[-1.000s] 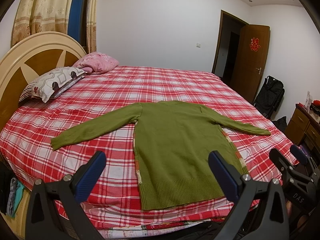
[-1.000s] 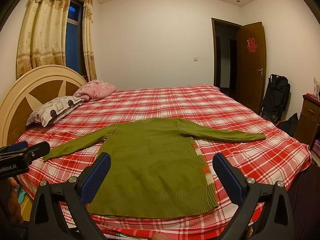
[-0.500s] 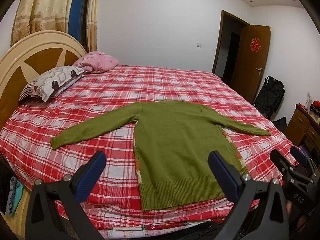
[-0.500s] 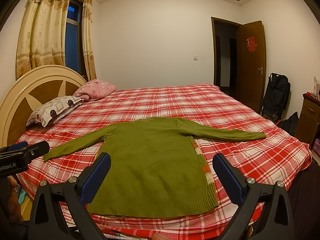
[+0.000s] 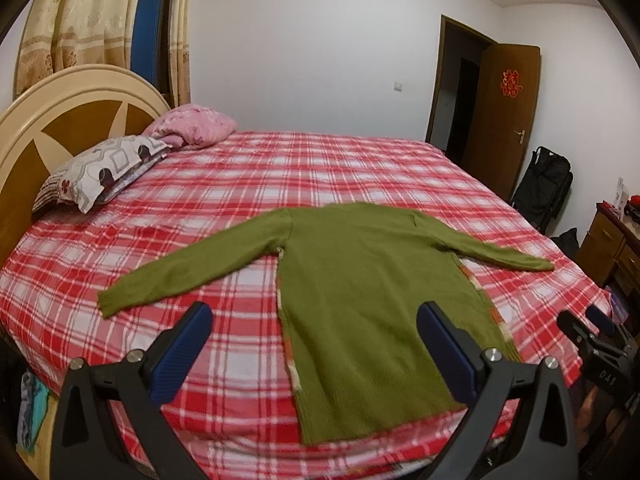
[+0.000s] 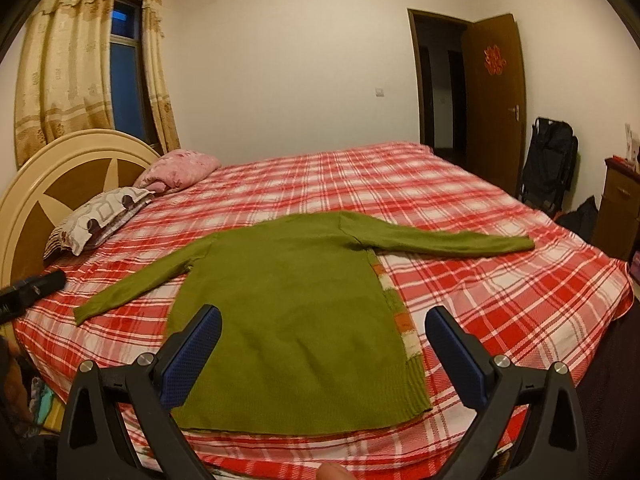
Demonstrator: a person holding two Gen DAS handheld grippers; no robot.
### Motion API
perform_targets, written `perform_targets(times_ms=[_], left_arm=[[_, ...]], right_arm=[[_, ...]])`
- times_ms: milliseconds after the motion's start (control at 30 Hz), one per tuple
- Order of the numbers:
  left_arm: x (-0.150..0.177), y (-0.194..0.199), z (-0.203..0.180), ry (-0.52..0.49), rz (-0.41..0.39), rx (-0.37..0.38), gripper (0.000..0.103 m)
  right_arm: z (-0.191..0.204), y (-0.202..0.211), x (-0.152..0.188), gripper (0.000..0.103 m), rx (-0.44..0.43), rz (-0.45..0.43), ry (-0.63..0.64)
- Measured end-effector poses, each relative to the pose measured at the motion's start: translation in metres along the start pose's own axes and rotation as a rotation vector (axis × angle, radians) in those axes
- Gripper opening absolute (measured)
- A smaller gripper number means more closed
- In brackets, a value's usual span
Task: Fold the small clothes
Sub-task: 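Grasp the cuff of the sleeve nearest the right tool with the right tool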
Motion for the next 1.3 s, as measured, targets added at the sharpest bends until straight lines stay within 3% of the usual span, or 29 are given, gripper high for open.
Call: perform_targets(times_ms=[233,567,633,700,833,867,1100,1300], left_arm=[[-0.023,-0.055,0.019,-0.032,-0.071,-0.080,0.103],[-0.032,-0.168,0.022,-0.077,-0.002,-0.109,0.103],[-0.033,-0.186,0.020,-0.083,0.012,-0.109,0.103],[-0.032,-0.205,0.019,-0.100,0.017,-0.134,0.103],[-0.033,-0.237,0.022,-0.098,0.041,-0.155,0.103],[-0.032,-0.243,0.025,-0.095,0.041,-0.168,0.103],[-0.029,-0.279,0.049,-0.035,0.074,-0.233,0.103],[-0.018,-0.300,0.063,-0.022,0.108,-0.289,0.103]], right_arm=[[-0.080,-0.050,-0.002,0.102,0.099,0.059,-0.101],[-0.224,-0.110,-0.019,0.100,0.242,0.139,-0.360],[-0.246,-0.121,-0.027,0.096,0.263,0.139,-0.400],[-0.267,-0.133,-0.035,0.081,0.277,0.140,-0.430],[-0.306,-0.160,-0.048,0.073,0.309,0.155,-0.498],[-0.315,-0.166,-0.049,0.067,0.317,0.159,-0.518],[-0.369,-0.205,-0.057,0.053,0.341,0.179,-0.638],[-0.398,-0.231,-0.054,0.048,0.397,0.202,-0.691]])
Point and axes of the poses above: each gripper's, at about its wrist camera, not at the fingertips, and y roughly against the way its jaws point, z to its left, x to its underside, the point moved 4 cm from there along -y, roughly the way its jaws point, and after that the axes turned 5 degrees about -x, right-handed, at the moved point
